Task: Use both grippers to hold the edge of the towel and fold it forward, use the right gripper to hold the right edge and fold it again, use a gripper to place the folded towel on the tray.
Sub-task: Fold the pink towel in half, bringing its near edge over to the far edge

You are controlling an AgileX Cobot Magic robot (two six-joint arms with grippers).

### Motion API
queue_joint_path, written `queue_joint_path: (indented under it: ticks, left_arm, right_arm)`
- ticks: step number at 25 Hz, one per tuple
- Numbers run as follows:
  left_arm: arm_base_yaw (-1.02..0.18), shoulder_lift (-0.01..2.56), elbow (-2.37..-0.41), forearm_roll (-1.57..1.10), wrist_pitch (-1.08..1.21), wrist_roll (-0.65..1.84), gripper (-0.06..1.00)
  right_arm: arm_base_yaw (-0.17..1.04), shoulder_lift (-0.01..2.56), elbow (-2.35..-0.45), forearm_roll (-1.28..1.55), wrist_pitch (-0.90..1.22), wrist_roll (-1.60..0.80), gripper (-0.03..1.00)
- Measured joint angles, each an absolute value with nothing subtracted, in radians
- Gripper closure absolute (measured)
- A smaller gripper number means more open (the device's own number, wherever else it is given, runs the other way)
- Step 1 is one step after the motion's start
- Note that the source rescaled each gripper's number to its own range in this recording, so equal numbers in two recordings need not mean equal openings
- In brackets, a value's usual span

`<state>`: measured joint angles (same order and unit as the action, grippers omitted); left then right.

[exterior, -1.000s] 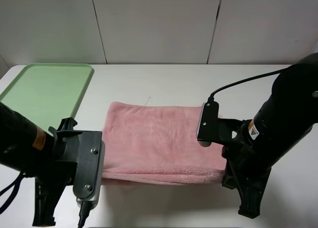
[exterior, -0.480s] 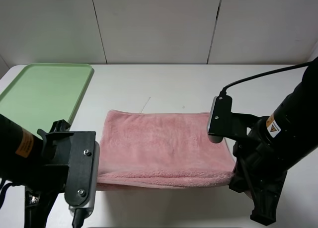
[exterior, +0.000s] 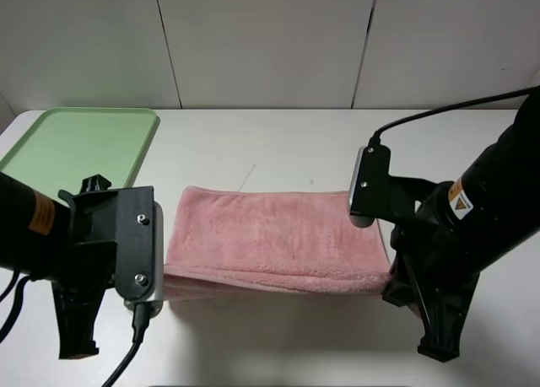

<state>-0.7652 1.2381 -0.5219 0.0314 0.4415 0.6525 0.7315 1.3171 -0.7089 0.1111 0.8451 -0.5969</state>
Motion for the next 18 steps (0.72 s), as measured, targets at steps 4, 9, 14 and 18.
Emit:
queue_joint_path:
  ticks: [4,9,14,18]
  left_arm:
    - [-0.709,1.238,-0.522,0.035,0.414,0.682,0.94]
    - [-0.669,1.282,-0.522,0.037,0.360,0.689,0.94]
    - [-0.638,1.350,-0.522,0.045,0.283,0.690,0.94]
    - [-0.605,1.410,-0.540,0.050,0.249,0.691,0.94]
  right_arm:
    - [0.730,1.320,-0.767,0.077,0.840,-0.597,0.97]
    - [0.730,1.382,-0.810,0.052,0.839,-0.597,0.97]
    - [0.730,1.471,-0.845,0.031,0.836,-0.597,0.97]
    - [0.730,1.519,-0.875,0.014,0.827,-0.597,0.97]
